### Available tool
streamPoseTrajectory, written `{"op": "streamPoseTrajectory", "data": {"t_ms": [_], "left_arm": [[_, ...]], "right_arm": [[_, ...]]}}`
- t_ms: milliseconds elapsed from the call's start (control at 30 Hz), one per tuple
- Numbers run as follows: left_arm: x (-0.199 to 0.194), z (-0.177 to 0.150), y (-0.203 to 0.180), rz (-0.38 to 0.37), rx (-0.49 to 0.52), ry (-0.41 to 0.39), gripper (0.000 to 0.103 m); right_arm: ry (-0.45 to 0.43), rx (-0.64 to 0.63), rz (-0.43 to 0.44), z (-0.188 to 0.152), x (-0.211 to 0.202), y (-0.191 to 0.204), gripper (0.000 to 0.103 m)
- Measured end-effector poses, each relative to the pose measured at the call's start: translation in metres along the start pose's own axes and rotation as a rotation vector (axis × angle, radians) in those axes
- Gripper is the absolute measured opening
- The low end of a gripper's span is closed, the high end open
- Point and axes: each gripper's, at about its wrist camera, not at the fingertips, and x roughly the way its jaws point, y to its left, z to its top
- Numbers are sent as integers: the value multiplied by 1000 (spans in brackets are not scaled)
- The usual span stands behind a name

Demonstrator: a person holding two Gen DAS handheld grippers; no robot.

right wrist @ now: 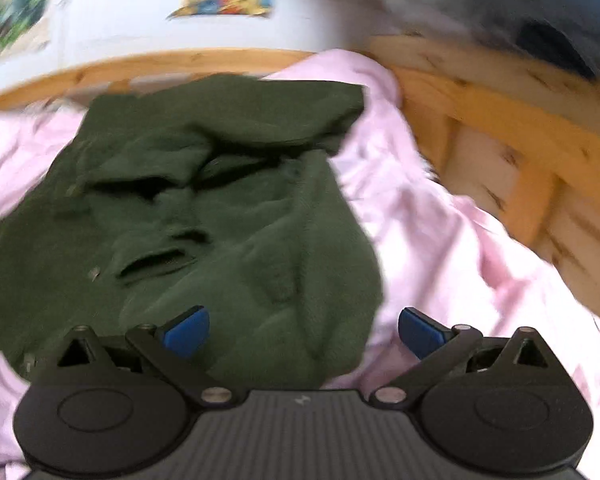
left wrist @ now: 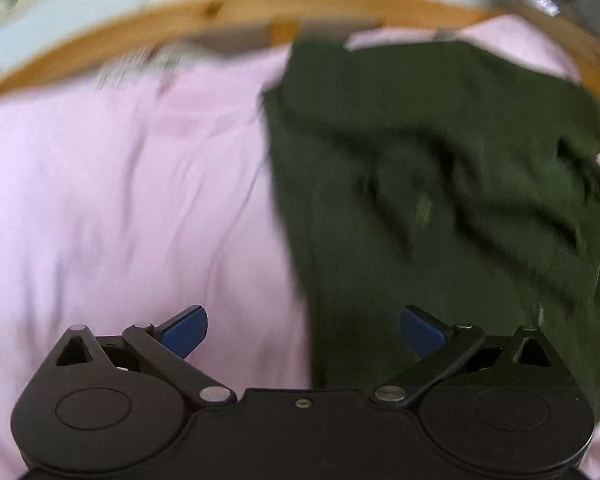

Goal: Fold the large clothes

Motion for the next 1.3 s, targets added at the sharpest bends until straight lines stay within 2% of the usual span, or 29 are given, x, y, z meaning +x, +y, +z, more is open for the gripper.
{"op": "streamPoseTrajectory", "data": {"t_ms": [100,167,200,267,300,367,400,433,533,567,600,667,700,767,867,933,1033,1167,1300], "left_arm": [[-3,-25,20,-33,-134,92,102],[-1,-28,25,-59,-180,98,100],[1,-26,24,-62,-177,92,98],[9,-23,19,-59,-151,84,93],[13,-22,15,-68,-141,87,87],[21,-25,4,-101,-103,106,81],[25,-25,0,-101,-77,114,78],[29,-26,-6,-90,-45,123,77],[32,-28,-13,-96,-15,133,61],[30,-28,-12,-105,-15,130,50],[27,-28,-12,-104,-17,123,37],[19,-26,-12,-89,-25,109,18],[13,-24,-12,-85,-33,107,16],[-3,-17,-5,-110,-90,92,13],[-36,-2,14,-211,-214,62,12],[-65,7,19,-231,-216,19,12],[-108,7,35,-258,-224,9,12],[-141,-21,63,-300,-259,50,12],[-128,-64,84,-360,-381,171,12]], "right_arm": [[-42,119,65,3,7,-23,101],[-40,133,79,3,15,-28,88],[-42,109,68,2,16,-27,85],[-54,25,58,0,17,-21,65],[-47,-4,43,-2,18,-19,60],[-47,-12,29,-4,17,-19,45],[-44,-4,24,-5,17,-20,42],[-41,3,19,-6,16,-22,34],[-19,28,36,-6,18,-23,19],[-16,44,46,-5,17,-23,15],[-14,73,64,-3,17,-25,13],[-30,204,140,4,7,-35,10],[-49,282,184,7,-2,-42,10],[-83,390,251,13,-21,-50,8],[-88,487,346,18,-49,-56,7],[-87,497,379,17,-69,-57,7],[-63,559,427,3,-100,-70,7],[42,653,423,-30,-112,-88,7],[104,816,465,-58,-109,-99,7]]}}
